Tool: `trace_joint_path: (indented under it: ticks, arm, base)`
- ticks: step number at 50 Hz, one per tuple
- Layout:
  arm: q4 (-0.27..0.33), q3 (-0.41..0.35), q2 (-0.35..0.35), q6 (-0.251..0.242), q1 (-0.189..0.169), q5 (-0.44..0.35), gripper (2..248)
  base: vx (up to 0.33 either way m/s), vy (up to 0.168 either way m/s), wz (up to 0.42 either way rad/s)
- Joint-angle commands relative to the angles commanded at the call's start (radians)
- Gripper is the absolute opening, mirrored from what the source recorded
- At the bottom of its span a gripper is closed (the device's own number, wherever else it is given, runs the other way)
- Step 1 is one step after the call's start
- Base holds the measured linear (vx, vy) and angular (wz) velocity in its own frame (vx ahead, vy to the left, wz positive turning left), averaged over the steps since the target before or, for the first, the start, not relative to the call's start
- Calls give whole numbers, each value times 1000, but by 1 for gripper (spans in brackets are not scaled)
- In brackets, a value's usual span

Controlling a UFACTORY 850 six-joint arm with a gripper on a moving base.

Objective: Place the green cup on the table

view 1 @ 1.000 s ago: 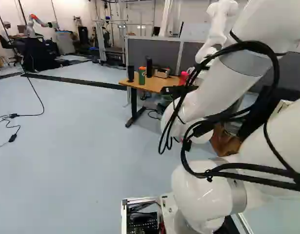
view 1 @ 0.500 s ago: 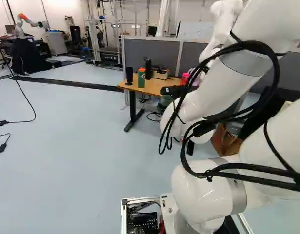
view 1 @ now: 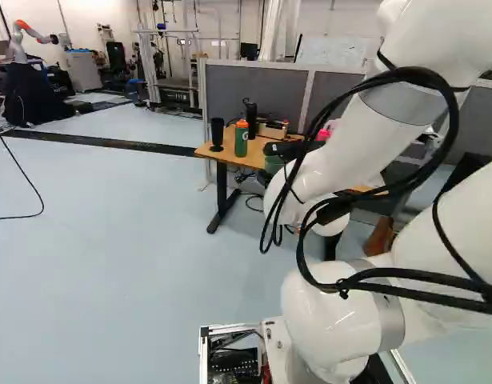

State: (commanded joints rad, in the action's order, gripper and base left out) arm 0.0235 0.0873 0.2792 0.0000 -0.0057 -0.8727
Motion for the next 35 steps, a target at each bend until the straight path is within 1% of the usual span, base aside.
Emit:
trace_joint_path:
  ticks: [6,7,13,24,35]
  arm:
    - [0,0,0,0,0,0,126]
    - [0,11,-13,0,0,0,126]
    - [0,23,-27,0,0,0,126]
    - [0,51,-60,0,0,-3,126]
    - [-8,106,-121,0,0,-56,126]
  base:
    - [389,40,-36]
    - [306,26,64]
    - [214,11,164]
    - [33,0,-4]
    - [0,0,0]
